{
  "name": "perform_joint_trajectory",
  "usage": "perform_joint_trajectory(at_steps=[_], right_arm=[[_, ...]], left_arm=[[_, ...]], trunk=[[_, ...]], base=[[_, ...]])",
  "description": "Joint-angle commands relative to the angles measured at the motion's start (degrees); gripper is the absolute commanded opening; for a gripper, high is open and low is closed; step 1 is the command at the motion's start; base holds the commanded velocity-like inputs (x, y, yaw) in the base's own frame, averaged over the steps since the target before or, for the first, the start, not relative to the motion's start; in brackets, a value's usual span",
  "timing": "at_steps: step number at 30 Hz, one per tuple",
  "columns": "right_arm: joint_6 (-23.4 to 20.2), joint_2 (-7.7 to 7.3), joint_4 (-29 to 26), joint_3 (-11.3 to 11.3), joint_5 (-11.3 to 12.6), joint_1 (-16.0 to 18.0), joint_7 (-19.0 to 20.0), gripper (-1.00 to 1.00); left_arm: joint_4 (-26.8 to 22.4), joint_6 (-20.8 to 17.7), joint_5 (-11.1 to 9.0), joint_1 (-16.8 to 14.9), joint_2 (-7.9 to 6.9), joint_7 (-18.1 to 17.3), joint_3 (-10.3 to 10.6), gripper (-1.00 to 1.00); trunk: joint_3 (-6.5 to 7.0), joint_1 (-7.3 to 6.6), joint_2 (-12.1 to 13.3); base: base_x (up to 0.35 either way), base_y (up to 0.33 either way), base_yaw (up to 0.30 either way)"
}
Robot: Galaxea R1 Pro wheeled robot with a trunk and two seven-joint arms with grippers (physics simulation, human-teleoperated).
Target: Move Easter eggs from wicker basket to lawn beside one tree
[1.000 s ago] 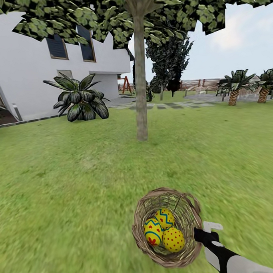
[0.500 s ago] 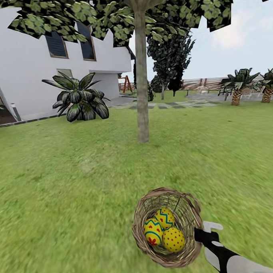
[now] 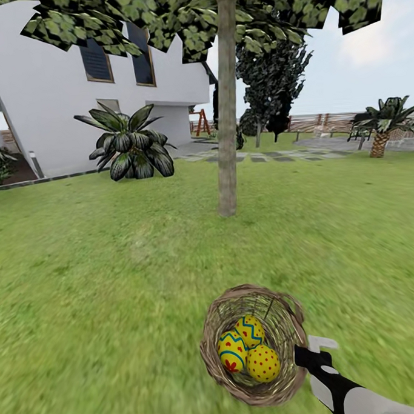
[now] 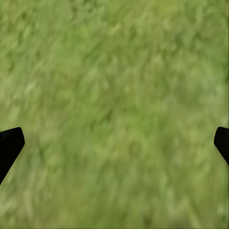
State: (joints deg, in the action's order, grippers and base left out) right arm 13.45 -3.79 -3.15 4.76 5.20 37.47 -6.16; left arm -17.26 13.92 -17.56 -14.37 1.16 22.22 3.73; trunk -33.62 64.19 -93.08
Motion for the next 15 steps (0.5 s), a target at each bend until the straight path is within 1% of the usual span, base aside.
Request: perform_joint_trajectory(at_steps=[1,10,15], right_arm=[[0.3,0.01,0.0,0.8,0.2,0.1,0.2,-1.00],[0.3,0.01,0.0,0.8,0.2,0.1,0.2,-1.00],[0.3,0.01,0.0,0.8,0.2,0.1,0.2,-1.00]], left_arm=[[0.0,0.2,-0.5,0.0,-0.02,0.3,0.4,1.00],[0.0,0.3,-0.5,0.0,-0.02,0.3,0.4,1.00],[0.0,0.3,-0.5,0.0,-0.02,0.3,0.4,1.00]], trunk=[[-0.13,0.03,0.0],[-0.81,0.03,0.0],[-0.87,0.03,0.0]], base=[[0.334,0.000,0.104],[0.334,0.000,0.102],[0.334,0.000,0.015]])
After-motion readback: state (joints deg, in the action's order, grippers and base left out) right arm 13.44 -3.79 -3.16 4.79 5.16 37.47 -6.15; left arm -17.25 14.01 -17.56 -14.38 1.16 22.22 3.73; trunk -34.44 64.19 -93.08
